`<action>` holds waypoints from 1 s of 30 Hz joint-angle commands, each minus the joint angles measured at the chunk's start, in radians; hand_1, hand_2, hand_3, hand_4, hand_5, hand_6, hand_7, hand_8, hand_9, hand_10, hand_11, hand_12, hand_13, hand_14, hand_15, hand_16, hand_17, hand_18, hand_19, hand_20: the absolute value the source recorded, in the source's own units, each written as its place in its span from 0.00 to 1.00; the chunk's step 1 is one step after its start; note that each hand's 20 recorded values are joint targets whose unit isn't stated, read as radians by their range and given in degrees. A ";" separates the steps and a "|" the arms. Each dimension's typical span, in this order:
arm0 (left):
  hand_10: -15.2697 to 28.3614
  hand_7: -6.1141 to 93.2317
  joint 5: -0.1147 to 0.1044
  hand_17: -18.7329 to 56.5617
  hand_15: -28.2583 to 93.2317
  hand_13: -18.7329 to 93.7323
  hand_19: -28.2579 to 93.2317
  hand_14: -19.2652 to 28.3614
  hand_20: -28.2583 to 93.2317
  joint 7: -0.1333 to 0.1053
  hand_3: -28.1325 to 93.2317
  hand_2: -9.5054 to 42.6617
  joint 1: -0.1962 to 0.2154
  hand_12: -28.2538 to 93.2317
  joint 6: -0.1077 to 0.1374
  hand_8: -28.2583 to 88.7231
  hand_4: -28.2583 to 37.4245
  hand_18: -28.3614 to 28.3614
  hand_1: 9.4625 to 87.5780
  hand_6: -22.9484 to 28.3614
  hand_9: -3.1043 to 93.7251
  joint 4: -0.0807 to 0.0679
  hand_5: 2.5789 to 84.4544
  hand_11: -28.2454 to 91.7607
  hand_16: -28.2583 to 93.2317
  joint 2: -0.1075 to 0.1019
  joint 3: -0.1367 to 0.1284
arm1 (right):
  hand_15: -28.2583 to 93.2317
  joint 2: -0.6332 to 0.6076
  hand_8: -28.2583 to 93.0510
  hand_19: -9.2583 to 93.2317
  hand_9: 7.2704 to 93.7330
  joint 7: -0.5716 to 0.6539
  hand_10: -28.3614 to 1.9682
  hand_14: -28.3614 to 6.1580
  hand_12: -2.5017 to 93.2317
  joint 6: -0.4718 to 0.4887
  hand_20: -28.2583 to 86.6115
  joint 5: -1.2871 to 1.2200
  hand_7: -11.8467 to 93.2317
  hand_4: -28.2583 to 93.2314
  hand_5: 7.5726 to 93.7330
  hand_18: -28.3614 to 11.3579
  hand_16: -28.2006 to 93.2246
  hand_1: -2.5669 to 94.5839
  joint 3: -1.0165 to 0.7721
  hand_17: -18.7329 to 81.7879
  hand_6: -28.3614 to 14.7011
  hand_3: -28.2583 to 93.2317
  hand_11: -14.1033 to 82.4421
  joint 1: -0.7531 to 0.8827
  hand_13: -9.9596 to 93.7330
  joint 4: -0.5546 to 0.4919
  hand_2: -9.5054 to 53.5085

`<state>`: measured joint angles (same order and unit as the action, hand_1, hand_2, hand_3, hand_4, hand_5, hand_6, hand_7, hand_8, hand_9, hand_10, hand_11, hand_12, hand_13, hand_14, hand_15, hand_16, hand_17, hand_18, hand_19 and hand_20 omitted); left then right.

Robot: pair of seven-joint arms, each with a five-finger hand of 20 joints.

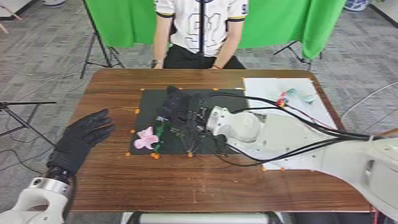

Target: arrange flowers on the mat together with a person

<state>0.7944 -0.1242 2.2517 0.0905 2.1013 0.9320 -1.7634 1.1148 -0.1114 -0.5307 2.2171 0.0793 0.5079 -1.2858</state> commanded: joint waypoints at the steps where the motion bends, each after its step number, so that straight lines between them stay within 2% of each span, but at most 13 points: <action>1: 0.62 0.24 0.000 0.17 0.51 0.42 0.64 0.72 0.29 0.001 0.82 0.16 0.013 0.37 0.010 0.17 0.03 0.86 0.22 0.54 0.37 -0.001 0.42 0.44 0.22 -0.002 0.000 | 0.67 -0.015 0.22 0.68 0.82 -0.022 0.86 0.84 0.58 0.076 0.59 0.028 0.64 0.00 0.67 0.40 0.59 0.54 -0.013 0.43 0.78 0.89 0.39 -0.043 0.74 0.006 0.00; 9: 0.62 0.24 -0.002 0.17 0.51 0.42 0.64 0.72 0.29 -0.001 0.82 0.16 0.018 0.37 0.013 0.17 0.03 0.86 0.22 0.54 0.37 -0.001 0.42 0.44 0.22 -0.002 0.000 | 0.66 -0.026 0.20 0.67 0.82 -0.035 0.86 0.84 0.57 0.128 0.58 0.050 0.62 0.00 0.67 0.40 0.59 0.53 -0.034 0.43 0.79 0.89 0.37 -0.034 0.74 0.001 0.00; 12: 0.62 0.24 0.000 0.17 0.51 0.42 0.64 0.72 0.29 0.001 0.82 0.16 0.019 0.37 0.010 0.17 0.03 0.86 0.22 0.54 0.37 0.000 0.42 0.44 0.22 0.000 -0.002 | 0.65 -0.024 0.20 0.67 0.81 -0.080 0.85 0.83 0.56 0.136 0.58 0.023 0.62 0.00 0.66 0.40 0.59 0.51 -0.044 0.42 0.79 0.89 0.36 -0.032 0.73 0.015 0.00; 17: 0.62 0.24 -0.002 0.17 0.51 0.42 0.64 0.72 0.29 -0.001 0.82 0.16 0.022 0.37 0.014 0.17 0.03 0.86 0.22 0.54 0.37 0.002 0.42 0.44 0.22 -0.002 -0.005 | 0.68 -0.032 0.20 0.66 0.80 -0.080 0.81 0.79 0.55 0.128 0.58 0.009 0.61 0.00 0.65 0.39 0.55 0.45 -0.036 0.41 0.77 0.89 0.34 -0.039 0.72 0.015 0.00; 21: 0.62 0.24 0.001 0.17 0.51 0.42 0.64 0.72 0.29 0.006 0.82 0.16 0.015 0.37 0.010 0.17 0.03 0.86 0.22 0.54 0.37 0.000 0.42 0.44 0.22 0.002 -0.004 | 0.70 -0.031 0.20 0.66 0.76 -0.083 0.78 0.76 0.49 0.104 0.58 0.001 0.61 0.00 0.65 0.38 0.50 0.42 -0.034 0.41 0.76 0.89 0.42 -0.035 0.71 0.022 0.00; 24: 0.62 0.24 0.003 0.17 0.51 0.42 0.64 0.72 0.29 0.009 0.82 0.16 0.014 0.37 -0.001 0.17 0.03 0.86 0.22 0.54 0.37 0.000 0.42 0.44 0.22 0.003 -0.006 | 0.71 -0.030 0.20 0.66 0.75 -0.084 0.77 0.75 0.48 0.077 0.58 -0.019 0.61 0.00 0.65 0.38 0.48 0.42 -0.018 0.41 0.76 0.89 0.43 -0.040 0.71 0.034 0.00; 30: 0.62 0.24 0.003 0.17 0.51 0.42 0.64 0.72 0.29 0.013 0.82 0.16 0.020 0.37 -0.003 0.17 0.03 0.86 0.22 0.54 0.37 0.002 0.42 0.44 0.22 0.003 -0.011 | 0.72 -0.038 0.20 0.66 0.73 -0.079 0.75 0.74 0.44 0.085 0.58 -0.024 0.60 0.00 0.64 0.38 0.47 0.40 -0.037 0.41 0.75 0.89 0.48 -0.032 0.70 0.036 0.00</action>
<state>0.7947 -0.1237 2.2564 0.0938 2.1021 0.9301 -1.7693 1.0914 -0.1938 -0.4291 2.1952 0.0598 0.4884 -1.2561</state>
